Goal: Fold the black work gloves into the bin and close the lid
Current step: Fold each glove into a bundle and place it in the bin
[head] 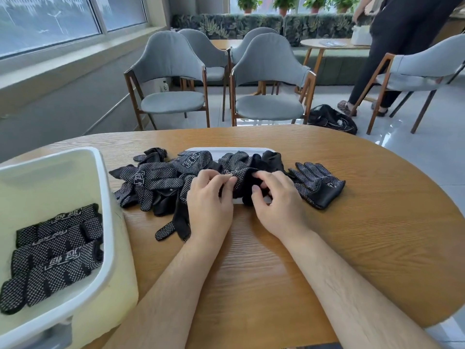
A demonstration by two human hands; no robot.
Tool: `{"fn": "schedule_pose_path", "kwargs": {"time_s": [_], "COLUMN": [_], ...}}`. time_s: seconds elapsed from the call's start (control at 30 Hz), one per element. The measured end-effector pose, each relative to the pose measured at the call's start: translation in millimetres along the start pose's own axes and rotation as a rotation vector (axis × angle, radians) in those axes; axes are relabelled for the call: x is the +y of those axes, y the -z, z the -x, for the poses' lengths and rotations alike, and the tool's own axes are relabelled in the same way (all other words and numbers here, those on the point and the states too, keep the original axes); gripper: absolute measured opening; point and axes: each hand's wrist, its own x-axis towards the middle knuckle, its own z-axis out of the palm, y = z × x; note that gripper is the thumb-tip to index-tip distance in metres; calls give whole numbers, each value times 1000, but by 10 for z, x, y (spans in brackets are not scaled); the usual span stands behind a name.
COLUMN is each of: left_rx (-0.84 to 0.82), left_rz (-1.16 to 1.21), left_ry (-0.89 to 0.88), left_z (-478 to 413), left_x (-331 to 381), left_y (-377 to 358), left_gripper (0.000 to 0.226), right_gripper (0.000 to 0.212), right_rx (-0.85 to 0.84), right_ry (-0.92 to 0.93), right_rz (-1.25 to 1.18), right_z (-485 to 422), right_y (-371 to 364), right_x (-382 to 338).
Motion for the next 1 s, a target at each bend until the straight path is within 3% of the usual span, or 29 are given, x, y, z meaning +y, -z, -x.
{"fn": "schedule_pose_path", "kwargs": {"time_s": [0.23, 0.37, 0.5, 0.63, 0.9, 1.0], "left_rx": [68, 44, -85, -139, -103, -31], "left_rz": [60, 129, 168, 191, 178, 232], "left_ry": [-82, -122, -148, -114, -45, -19], "left_z": [-41, -47, -28, -23, -15, 1], "left_x": [89, 120, 65, 99, 126, 211], "left_y": [83, 81, 32, 73, 86, 144], "left_gripper": [18, 17, 18, 18, 19, 33], "right_gripper": [45, 45, 45, 28, 25, 18], "right_rx": [30, -34, -59, 68, 52, 54], "right_ry": [93, 143, -2, -56, -226, -251], "right_rz": [-50, -138, -254, -249, -411, -439], "right_z": [-10, 20, 35, -73, -508, -676], "right_y": [55, 26, -54, -9, 452, 701], "right_x": [-59, -95, -125, -186, -504, -604]}}
